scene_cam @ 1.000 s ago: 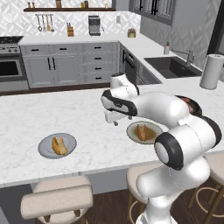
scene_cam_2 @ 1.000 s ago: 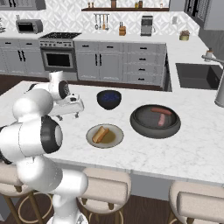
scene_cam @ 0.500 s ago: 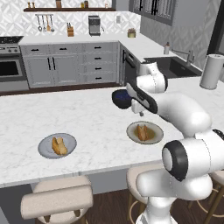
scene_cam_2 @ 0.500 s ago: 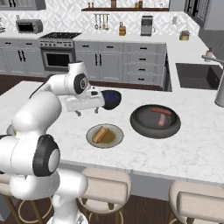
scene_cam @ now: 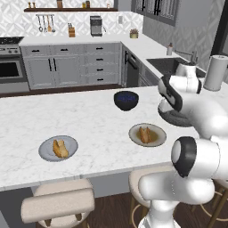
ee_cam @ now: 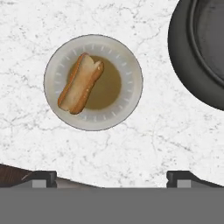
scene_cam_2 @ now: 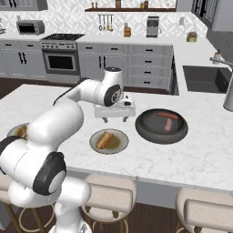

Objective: Place one bun and one sausage from the bowl on each plate.

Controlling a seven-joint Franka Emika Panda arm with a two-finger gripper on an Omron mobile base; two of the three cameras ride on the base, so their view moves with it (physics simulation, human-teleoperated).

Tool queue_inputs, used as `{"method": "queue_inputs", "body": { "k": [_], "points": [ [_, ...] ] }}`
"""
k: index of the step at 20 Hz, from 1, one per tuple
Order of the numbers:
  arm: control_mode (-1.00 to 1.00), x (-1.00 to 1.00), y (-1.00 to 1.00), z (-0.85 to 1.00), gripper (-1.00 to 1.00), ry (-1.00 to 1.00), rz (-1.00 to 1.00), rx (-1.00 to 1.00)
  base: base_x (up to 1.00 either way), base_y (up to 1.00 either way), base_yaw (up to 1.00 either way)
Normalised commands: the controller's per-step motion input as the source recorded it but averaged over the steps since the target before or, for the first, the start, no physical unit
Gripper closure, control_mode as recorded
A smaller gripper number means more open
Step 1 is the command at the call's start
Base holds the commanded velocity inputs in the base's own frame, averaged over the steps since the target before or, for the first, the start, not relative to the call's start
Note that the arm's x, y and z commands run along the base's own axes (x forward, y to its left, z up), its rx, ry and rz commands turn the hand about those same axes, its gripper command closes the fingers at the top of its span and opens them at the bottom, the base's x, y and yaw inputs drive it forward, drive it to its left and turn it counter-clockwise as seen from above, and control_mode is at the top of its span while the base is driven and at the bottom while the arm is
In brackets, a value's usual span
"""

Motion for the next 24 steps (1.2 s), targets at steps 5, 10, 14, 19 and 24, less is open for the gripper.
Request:
{"method": "queue_inputs", "body": {
  "k": [5, 10, 14, 19, 24],
  "points": [
    [-1.00, 0.18, -0.93, 0.00, -1.00, -0.15, 0.00, 0.17, 0.00, 0.00, 0.00],
    [-1.00, 0.26, -0.79, 0.28, -1.00, 0.02, -0.08, 0.06, 0.00, 0.00, 0.00],
    [-1.00, 0.32, -0.62, 0.11, -1.00, 0.10, -0.19, 0.00, 0.00, 0.00, 0.00],
    [-1.00, 0.38, -0.65, -0.26, -1.00, 0.10, -0.15, 0.01, 0.00, 0.00, 0.00],
    [-1.00, 0.50, -0.49, -0.43, -1.00, 0.02, -0.04, 0.04, 0.00, 0.00, 0.00]
  ]
}}
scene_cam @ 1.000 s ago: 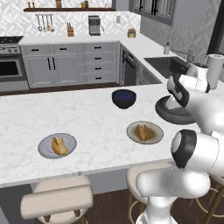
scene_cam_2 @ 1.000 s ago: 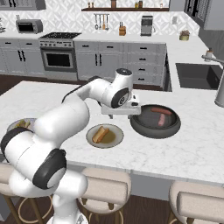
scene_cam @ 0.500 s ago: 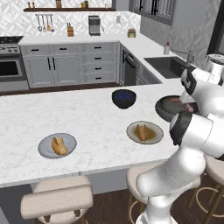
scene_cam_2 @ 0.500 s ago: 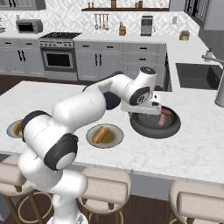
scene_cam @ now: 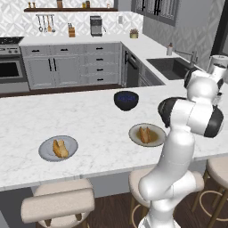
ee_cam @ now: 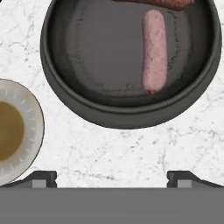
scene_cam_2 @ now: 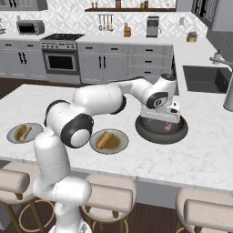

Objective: Place one bun and one sausage from the bowl on each plate.

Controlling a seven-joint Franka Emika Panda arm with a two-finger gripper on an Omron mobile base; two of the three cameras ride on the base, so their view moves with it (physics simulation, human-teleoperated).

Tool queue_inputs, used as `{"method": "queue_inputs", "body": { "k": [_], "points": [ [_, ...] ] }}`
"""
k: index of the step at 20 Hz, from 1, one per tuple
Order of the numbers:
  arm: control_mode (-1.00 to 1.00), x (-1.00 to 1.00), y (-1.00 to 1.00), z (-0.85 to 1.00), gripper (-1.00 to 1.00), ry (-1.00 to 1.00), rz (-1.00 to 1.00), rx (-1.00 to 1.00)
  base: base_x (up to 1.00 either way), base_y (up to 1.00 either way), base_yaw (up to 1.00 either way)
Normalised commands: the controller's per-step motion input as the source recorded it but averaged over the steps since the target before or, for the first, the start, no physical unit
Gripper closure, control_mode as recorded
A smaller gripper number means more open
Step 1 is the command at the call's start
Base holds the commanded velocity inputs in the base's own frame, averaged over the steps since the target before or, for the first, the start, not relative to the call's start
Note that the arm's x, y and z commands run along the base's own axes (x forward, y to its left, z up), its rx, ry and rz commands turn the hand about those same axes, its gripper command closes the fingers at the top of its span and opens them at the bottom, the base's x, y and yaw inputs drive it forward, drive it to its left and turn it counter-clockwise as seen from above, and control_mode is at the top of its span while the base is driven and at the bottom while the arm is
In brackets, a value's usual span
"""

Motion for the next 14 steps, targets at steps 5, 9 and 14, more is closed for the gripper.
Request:
{"method": "queue_inputs", "body": {
  "k": [5, 9, 14],
  "points": [
    [-1.00, 0.58, -0.25, -0.36, -1.00, 0.00, 0.00, 0.04, 0.00, 0.00, 0.00],
    [-1.00, 0.53, -0.28, -0.36, -1.00, 0.04, -0.01, 0.00, 0.00, 0.00, 0.00],
    [-1.00, 0.52, -0.09, -0.30, -1.00, 0.08, -0.01, 0.00, 0.00, 0.00, 0.00]
  ]
}}
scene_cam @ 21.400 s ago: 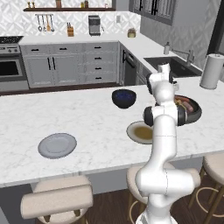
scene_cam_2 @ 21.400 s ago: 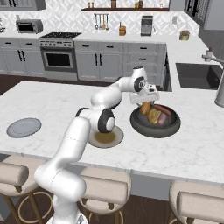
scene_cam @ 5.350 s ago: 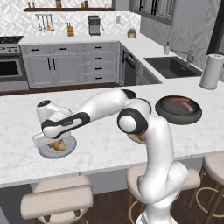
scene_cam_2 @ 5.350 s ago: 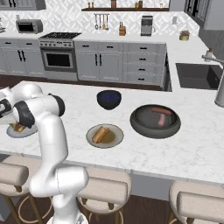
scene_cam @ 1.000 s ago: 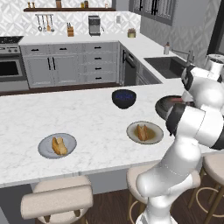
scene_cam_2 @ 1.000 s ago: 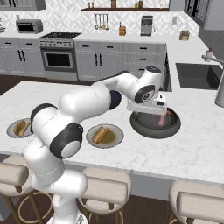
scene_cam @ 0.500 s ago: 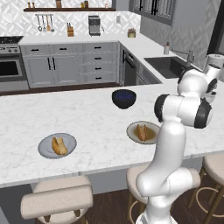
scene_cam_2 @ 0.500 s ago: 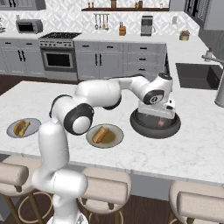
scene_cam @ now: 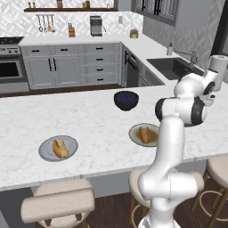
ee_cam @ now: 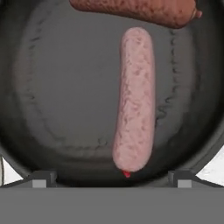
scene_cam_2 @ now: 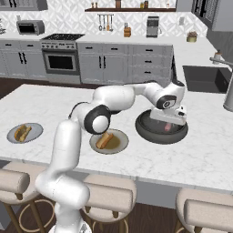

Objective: Place one bun and one sausage from the bowl on each plate.

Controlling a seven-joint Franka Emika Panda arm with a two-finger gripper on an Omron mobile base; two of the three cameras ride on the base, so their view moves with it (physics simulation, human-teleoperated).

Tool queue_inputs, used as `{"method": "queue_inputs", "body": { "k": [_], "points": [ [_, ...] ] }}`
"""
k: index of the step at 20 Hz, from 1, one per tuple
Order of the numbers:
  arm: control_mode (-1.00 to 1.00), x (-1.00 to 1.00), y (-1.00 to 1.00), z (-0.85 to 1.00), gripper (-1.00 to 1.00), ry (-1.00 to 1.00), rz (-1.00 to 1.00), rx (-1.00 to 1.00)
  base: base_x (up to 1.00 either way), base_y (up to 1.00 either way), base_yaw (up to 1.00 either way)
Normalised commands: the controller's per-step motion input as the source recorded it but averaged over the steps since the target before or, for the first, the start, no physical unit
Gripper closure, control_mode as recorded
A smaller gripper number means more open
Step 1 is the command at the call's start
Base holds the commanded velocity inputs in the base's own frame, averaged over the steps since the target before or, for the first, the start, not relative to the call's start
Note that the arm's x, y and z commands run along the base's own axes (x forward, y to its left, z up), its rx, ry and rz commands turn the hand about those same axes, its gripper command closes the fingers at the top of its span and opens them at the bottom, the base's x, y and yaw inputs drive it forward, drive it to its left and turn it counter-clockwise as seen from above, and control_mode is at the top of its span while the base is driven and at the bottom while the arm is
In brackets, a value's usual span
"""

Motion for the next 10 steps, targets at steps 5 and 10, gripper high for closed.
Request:
{"method": "queue_inputs", "body": {
  "k": [5, 10],
  "points": [
    [-1.00, 0.21, 0.00, -0.40, -1.00, 0.04, 0.00, 0.00, 0.00, 0.00, 0.00],
    [-1.00, 0.32, -0.06, -0.26, -1.00, 0.00, 0.00, 0.00, 0.00, 0.00, 0.00]
  ]
}}
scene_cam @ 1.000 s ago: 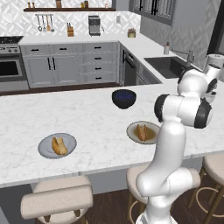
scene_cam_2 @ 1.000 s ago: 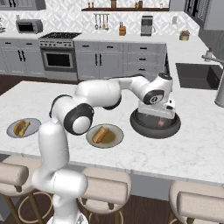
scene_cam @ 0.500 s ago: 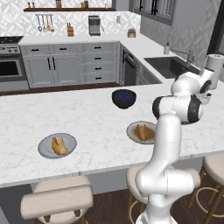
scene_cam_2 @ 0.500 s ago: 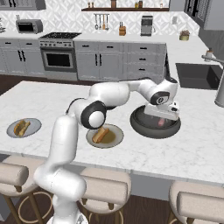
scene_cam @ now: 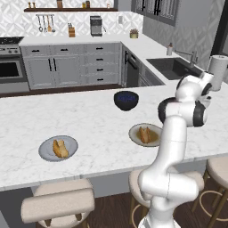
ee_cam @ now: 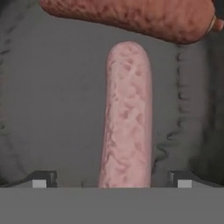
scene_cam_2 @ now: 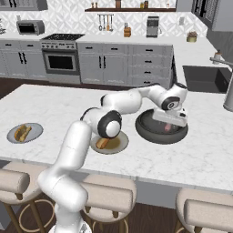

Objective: Place one bun and one sausage from the bowl on each plate.

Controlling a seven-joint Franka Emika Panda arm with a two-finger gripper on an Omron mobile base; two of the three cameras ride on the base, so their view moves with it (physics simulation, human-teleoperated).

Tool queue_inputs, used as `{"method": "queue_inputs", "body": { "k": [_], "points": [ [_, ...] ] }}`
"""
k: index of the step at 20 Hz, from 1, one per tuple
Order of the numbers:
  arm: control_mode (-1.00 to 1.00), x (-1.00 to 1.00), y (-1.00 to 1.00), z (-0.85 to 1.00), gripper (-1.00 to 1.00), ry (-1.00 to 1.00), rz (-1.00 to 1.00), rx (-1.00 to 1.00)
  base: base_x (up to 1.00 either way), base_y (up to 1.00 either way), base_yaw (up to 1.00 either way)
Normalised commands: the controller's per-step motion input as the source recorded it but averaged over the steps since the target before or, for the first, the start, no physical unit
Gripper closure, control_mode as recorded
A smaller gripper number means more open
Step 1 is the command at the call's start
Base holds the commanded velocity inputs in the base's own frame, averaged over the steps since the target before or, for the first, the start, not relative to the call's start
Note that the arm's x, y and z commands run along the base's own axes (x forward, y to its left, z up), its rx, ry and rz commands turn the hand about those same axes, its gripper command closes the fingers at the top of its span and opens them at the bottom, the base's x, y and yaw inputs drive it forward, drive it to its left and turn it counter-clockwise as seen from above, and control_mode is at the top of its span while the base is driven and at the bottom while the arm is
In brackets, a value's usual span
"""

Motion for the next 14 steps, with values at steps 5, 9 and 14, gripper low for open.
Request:
{"method": "queue_inputs", "body": {
  "k": [5, 9, 14],
  "points": [
    [-1.00, -0.01, 0.10, -0.73, 1.00, 0.00, 0.00, -0.02, 0.00, 0.00, 0.00],
    [-1.00, -0.39, 0.05, 0.21, 1.00, 0.00, 0.00, 0.03, 0.00, 0.00, 0.00],
    [-1.00, -0.42, 0.23, 0.66, 1.00, -0.01, 0.00, 0.05, 0.00, 0.00, 0.00]
  ]
}}
